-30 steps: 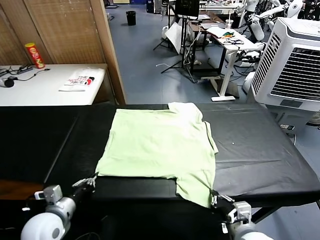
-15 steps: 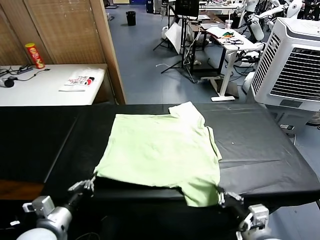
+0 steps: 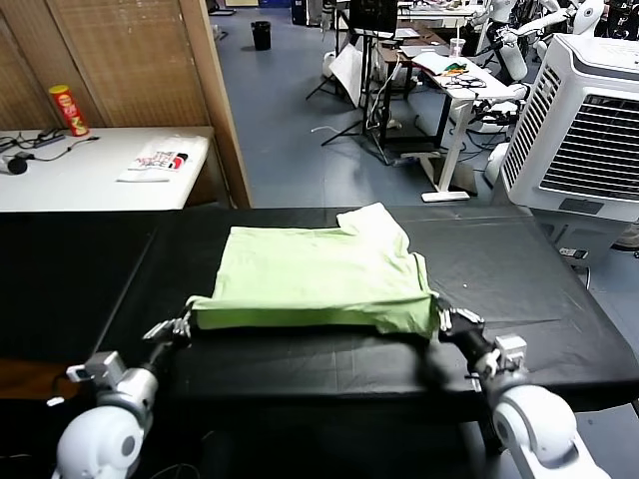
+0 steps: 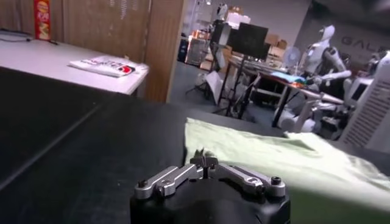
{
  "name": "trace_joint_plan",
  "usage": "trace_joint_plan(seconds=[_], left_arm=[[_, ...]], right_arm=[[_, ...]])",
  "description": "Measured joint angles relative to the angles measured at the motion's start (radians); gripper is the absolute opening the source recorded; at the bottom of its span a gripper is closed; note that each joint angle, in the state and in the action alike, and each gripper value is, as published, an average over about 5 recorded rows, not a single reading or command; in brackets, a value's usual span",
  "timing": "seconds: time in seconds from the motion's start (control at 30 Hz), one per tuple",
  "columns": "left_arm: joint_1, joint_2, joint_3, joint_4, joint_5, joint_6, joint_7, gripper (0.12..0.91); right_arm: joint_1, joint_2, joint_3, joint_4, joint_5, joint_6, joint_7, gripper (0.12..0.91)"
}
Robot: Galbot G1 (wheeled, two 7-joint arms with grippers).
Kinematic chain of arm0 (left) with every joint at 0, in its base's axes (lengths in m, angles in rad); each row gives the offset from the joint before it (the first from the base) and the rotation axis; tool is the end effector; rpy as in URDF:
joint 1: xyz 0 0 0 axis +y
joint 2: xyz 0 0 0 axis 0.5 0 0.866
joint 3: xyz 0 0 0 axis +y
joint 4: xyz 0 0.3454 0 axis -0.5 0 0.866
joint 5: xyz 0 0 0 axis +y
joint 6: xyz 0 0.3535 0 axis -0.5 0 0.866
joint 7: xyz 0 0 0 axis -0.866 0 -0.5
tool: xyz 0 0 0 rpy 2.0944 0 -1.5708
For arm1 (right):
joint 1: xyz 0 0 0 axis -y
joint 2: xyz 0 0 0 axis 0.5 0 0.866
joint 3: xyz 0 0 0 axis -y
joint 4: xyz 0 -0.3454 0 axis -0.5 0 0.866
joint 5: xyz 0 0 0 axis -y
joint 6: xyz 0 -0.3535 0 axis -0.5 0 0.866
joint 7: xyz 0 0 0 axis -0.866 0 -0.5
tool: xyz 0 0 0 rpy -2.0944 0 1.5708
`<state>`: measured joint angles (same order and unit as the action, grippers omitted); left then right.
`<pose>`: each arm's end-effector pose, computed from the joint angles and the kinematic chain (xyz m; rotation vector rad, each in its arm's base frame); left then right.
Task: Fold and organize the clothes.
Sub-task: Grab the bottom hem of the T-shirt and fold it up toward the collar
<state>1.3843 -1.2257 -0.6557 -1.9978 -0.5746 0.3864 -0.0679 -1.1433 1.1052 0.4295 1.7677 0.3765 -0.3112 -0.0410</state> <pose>0.2438 0.1072 -0.2687 -0.0143 -2.8429 0.2655 0.3185 -0.0949 -0.2934 0.2852 -2.8579 0.1323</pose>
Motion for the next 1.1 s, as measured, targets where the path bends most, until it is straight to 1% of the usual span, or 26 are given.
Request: trace_joint_plan(seconds=[0.23,0.3,0.33,0.43,0.47,0.53,0.57,0.67,0.7,0.77,0.8,0.9,0.93,1.0,1.1], left_arm=[[-0.093,0.017,0.047,0.112,0.024,-0.009,0.002,0.125],[-0.115,0.017,0.059,0.139,0.027,-0.011,0.001,0.125],[-0.125,0.017,0.064,0.151,0.028,-0.012,0.0,0.125],[-0.15,0.015,0.074,0.177,0.031,-0.013,-0.002,0.126],[-0.155,0.016,0.076,0.182,0.032,-0.014,-0.002,0.138],[-0.16,0.018,0.077,0.187,0.034,-0.014,-0.003,0.194],[-0.16,0.021,0.075,0.188,0.034,-0.014,-0.003,0.239],[-0.152,0.03,0.068,0.184,0.035,-0.013,-0.004,0.401],[-0.147,0.033,0.065,0.18,0.036,-0.013,-0.004,0.468],[-0.135,0.037,0.059,0.171,0.036,-0.011,-0.004,0.569],[-0.127,0.038,0.057,0.165,0.036,-0.01,-0.004,0.633],[-0.099,0.038,0.055,0.146,0.036,-0.008,-0.002,0.755],[-0.09,0.037,0.054,0.139,0.036,-0.007,-0.001,0.776],[-0.071,0.034,0.054,0.129,0.035,-0.007,-0.001,0.792],[-0.05,0.029,0.053,0.12,0.029,-0.005,-0.001,0.797]], right_arm=[[0.076,0.012,-0.035,-0.087,0.005,0.018,-0.02,0.126],[0.081,0.012,-0.036,-0.091,0.012,0.008,-0.023,0.165],[0.081,0.01,-0.034,-0.089,0.015,0.0,-0.024,0.201],[0.064,-0.003,-0.023,-0.062,0.021,-0.031,-0.023,0.353],[0.055,-0.009,-0.018,-0.047,0.021,-0.042,-0.021,0.42],[0.031,-0.02,-0.006,-0.011,0.026,-0.062,-0.015,0.52],[0.017,-0.025,0.0,0.009,0.03,-0.072,-0.012,0.587],[-0.028,-0.038,0.015,0.073,0.035,-0.094,-0.01,0.727],[-0.043,-0.04,0.018,0.094,0.032,-0.099,-0.011,0.758],[-0.073,-0.042,0.019,0.128,0.019,-0.104,-0.014,0.788],[-0.087,-0.042,0.019,0.14,0.011,-0.104,-0.016,0.793],[-0.121,-0.04,0.017,0.159,-0.003,-0.103,-0.017,0.797],[-0.13,-0.039,0.017,0.163,-0.005,-0.103,-0.017,0.796],[-0.143,-0.036,0.016,0.17,-0.006,-0.103,-0.016,0.789],[-0.157,-0.031,0.017,0.175,-0.008,-0.104,-0.014,0.749]])
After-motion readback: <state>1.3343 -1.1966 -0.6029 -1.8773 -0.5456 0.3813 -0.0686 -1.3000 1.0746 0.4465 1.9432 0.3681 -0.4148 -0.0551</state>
